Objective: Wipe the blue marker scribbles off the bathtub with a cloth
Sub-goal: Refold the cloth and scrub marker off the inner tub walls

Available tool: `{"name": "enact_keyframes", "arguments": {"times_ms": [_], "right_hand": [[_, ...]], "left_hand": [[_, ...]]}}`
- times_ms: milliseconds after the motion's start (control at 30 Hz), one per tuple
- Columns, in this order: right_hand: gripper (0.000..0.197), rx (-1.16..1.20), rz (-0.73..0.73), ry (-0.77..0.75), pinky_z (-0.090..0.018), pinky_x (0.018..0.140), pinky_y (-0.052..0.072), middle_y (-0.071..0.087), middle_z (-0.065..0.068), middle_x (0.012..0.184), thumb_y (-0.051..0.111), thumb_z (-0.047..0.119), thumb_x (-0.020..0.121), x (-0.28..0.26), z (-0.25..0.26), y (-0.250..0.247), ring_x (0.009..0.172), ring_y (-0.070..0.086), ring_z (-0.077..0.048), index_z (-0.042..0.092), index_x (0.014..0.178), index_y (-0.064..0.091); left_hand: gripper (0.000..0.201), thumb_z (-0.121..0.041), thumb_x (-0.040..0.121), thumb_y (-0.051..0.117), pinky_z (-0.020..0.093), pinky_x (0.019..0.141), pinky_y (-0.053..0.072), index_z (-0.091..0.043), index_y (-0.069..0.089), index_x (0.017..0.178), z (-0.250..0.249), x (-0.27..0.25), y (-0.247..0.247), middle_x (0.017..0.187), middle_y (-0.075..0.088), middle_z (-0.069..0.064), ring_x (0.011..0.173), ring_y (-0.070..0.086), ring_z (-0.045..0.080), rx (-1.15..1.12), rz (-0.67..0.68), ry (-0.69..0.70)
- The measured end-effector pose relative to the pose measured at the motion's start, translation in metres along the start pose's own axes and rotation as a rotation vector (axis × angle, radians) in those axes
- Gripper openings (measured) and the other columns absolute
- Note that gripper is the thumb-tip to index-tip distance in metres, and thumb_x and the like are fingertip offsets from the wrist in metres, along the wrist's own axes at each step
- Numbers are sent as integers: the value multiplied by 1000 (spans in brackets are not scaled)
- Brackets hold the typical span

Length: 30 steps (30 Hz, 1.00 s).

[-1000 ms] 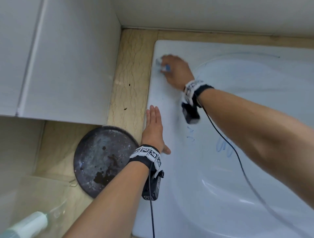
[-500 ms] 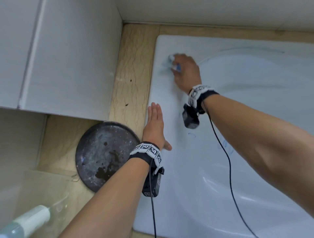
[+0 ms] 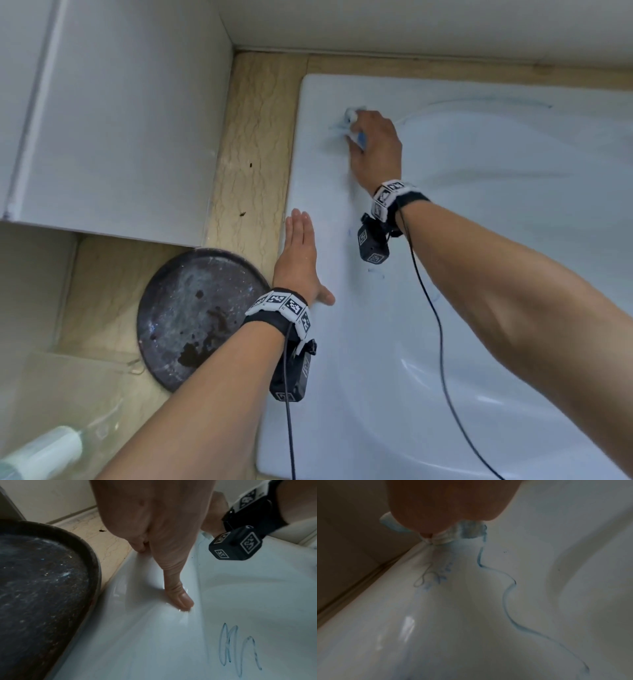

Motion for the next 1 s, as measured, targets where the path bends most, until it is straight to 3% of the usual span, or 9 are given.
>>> {"name": "enact_keyframes", "arguments": {"times_ms": [100, 233, 333, 433, 533, 600, 667, 833, 1000], "right_hand": [[19, 17, -19, 36, -37, 77, 50, 67, -11, 101, 65, 1, 83, -20, 16, 1, 91, 60, -32, 5, 101, 67], [19, 125, 254, -287, -31, 91, 47, 68, -10, 120, 68, 4, 86, -111, 63, 11, 108, 61, -29, 7, 104, 69], [16, 141, 326, -396, -29, 93, 47, 68, -6, 122, 70, 11, 90, -108, 60, 8, 110, 60, -26, 12, 106, 66], [18, 119, 170, -177, -37, 88, 52, 69, -3, 114, 70, 11, 87, -90, 47, 9, 102, 62, -23, 10, 105, 67], [26, 157, 75, 76, -31, 84, 49, 68, -1, 109, 70, 10, 85, -116, 49, 14, 98, 59, -20, 11, 111, 68], [28, 178, 116, 42, -27, 90, 47, 69, 0, 116, 70, 10, 86, -136, 59, 13, 104, 59, -19, 13, 114, 69], [24, 201, 170, -16, -29, 92, 48, 69, 0, 119, 69, 8, 86, -153, 59, 8, 108, 60, -20, 11, 110, 70], [18, 225, 184, -32, -31, 89, 48, 68, 0, 117, 70, 7, 87, -187, 54, -13, 102, 59, -18, 7, 105, 68], [16, 244, 180, -12, -25, 86, 42, 64, 0, 121, 77, 10, 84, -225, 49, -19, 97, 57, -21, 10, 92, 62]], "left_hand": [[168, -46, 43, 97, 35, 124, 10, -3, -22, 153, -4, 0, -1, 160, -29, 11, 148, -26, 25, 17, 15, 3], [161, -49, 47, 96, 33, 124, 10, -3, -15, 154, -7, -1, -4, 159, -32, 12, 147, -29, 25, 48, 47, -18], [161, -47, 47, 96, 30, 121, 11, -4, -16, 155, -6, 1, -3, 158, -34, 11, 146, -30, 24, 54, 56, -25], [168, -48, 43, 97, 31, 121, 9, -3, -21, 153, -4, 2, -3, 160, -29, 12, 148, -26, 25, 39, 31, -29], [169, -47, 40, 98, 33, 123, 11, -5, -20, 154, 1, 1, -1, 161, -27, 9, 149, -23, 24, -1, 19, -29], [168, -41, 37, 100, 34, 123, 16, -13, -15, 157, 2, 2, 0, 161, -28, 3, 150, -20, 21, -81, 9, -13], [169, -36, 36, 101, 33, 124, 11, -17, -15, 157, 4, 2, 1, 161, -30, 0, 148, -26, 17, -143, -1, -4], [167, -42, 43, 99, 29, 121, -1, -7, -21, 154, 3, 1, 2, 161, -29, 5, 148, -26, 20, -98, 15, -4], [164, -40, 44, 99, 29, 120, 3, -7, -18, 155, 1, 1, 0, 161, -27, 7, 149, -22, 21, -84, -2, 5]]}}
Point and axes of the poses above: each hand's wrist, its own x-axis towards the middle knuckle, its own y-axis out of the palm, z = x × y, the point moved 10 cm from there along x, towards the middle knuckle
